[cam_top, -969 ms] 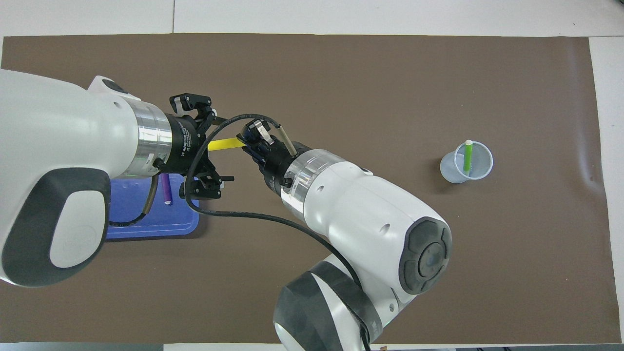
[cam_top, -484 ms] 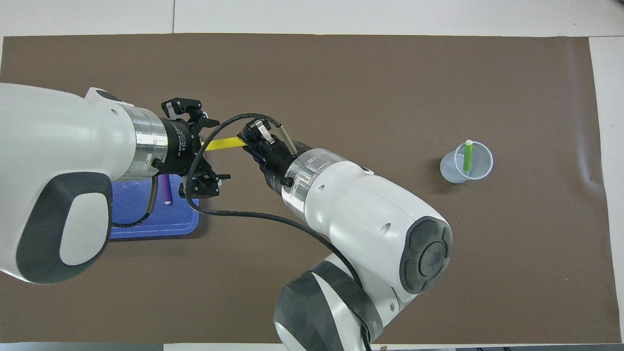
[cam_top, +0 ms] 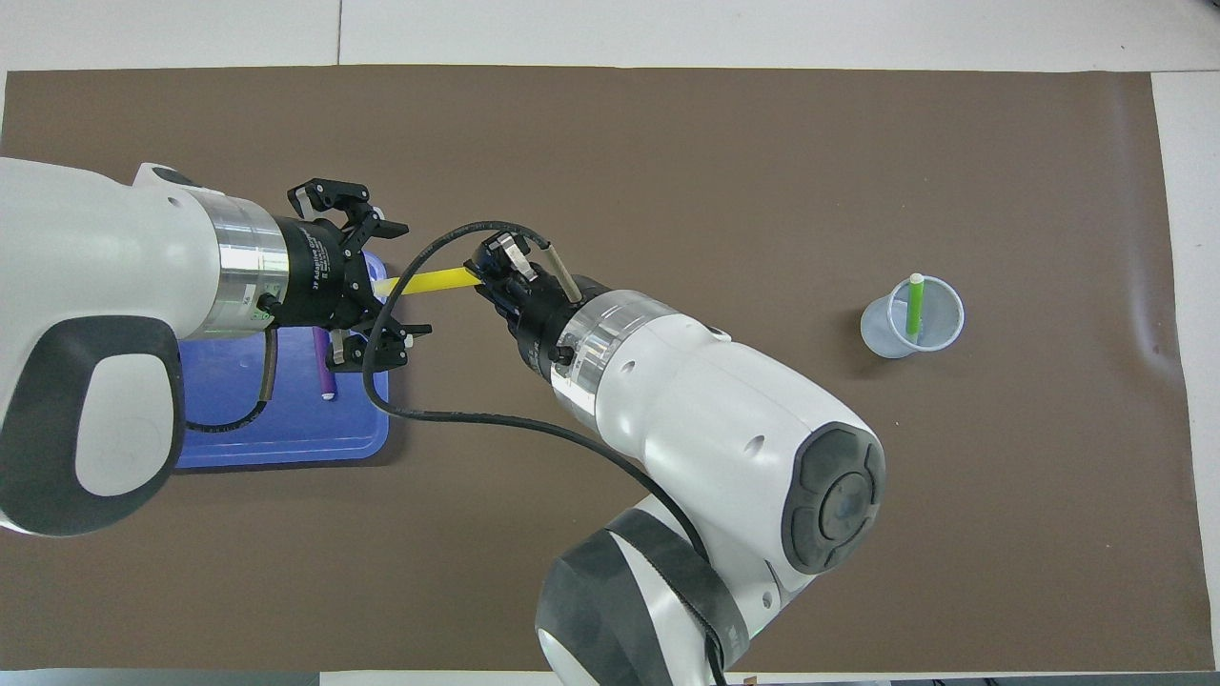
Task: Right arm passes pens to left for tray arrangement
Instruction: 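Grasp the yellow pen with the left gripper from the right gripper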
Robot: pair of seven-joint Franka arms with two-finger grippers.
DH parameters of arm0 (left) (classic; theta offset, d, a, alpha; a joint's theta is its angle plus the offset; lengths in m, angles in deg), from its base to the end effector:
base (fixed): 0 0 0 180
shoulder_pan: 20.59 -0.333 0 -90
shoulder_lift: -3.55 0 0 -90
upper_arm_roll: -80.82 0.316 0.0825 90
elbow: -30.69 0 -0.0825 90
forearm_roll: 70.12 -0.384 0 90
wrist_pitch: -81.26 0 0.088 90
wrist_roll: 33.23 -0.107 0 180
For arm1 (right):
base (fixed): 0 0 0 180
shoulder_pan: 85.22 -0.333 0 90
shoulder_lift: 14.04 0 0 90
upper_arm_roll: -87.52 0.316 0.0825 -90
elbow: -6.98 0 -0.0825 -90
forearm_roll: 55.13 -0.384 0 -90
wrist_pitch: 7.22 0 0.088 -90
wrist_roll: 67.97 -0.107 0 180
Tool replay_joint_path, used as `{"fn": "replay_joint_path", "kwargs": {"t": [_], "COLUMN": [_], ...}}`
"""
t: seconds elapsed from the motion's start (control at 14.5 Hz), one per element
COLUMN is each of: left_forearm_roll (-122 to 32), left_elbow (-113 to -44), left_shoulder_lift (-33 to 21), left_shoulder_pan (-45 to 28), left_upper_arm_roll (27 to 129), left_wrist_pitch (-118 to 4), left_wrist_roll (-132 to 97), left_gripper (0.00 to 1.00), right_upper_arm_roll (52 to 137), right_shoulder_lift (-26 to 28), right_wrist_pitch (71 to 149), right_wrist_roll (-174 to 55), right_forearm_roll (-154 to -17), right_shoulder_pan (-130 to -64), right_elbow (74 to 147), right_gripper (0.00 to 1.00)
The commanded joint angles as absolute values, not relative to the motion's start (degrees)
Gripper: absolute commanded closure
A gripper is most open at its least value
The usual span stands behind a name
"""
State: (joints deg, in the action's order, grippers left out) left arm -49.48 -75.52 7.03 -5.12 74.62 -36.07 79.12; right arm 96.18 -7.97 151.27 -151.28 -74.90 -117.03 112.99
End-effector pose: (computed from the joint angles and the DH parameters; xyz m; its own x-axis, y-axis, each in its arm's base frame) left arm 0.5210 -0.2293 0.5710 -0.1089 0.9111 -0.3975 0.9852 0.1522 0.0788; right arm 0.4983 0.4008 0.5587 0.5907 -0.7677 -0.2483 -0.6552 -0.2768 -0.7029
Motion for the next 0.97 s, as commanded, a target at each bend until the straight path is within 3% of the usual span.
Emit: {"fn": "replay_joint_path", "kwargs": {"t": [0.0, 0.21, 0.42, 0.62, 0.69, 0.9], "left_forearm_roll": [-48.49, -48.49, -48.49, -48.49, -48.49, -48.49], "left_elbow": [-77.59, -77.68, -77.68, -77.59, -77.59, -77.59], "left_shoulder_lift": [8.56, 8.56, 8.56, 8.56, 8.56, 8.47], "left_shoulder_pan": [-5.12, -4.95, -5.03, -4.95, -5.03, -4.95], "left_upper_arm_roll": [74.58, 74.58, 74.49, 74.58, 74.58, 74.58], "left_wrist_pitch": [-37.21, -37.21, -37.21, -37.3, -37.3, -37.65], "left_wrist_roll": [77.95, 78.13, 78.22, 78.13, 78.04, 77.69], "left_gripper": [0.16, 0.27, 0.55, 0.93, 1.0, 1.0], "right_upper_arm_roll": [96.49, 96.49, 96.49, 96.49, 96.49, 96.49], "right_shoulder_lift": [-8.15, -8.06, -8.06, -8.06, -8.06, -8.06], "right_wrist_pitch": [152.56, 152.56, 152.56, 152.56, 152.56, 152.56], "right_wrist_roll": [-149.36, -149.36, -149.36, -149.36, -149.36, -149.36], "right_forearm_roll": [-75.96, -75.96, -75.96, -75.96, -75.96, -75.96], "right_shoulder_pan": [-116.51, -116.51, -116.42, -116.42, -116.42, -116.33], "right_elbow": [113.68, 113.68, 113.68, 113.68, 113.68, 113.68], "right_gripper": [1.0, 1.0, 1.0, 1.0, 1.0, 1.0]}}
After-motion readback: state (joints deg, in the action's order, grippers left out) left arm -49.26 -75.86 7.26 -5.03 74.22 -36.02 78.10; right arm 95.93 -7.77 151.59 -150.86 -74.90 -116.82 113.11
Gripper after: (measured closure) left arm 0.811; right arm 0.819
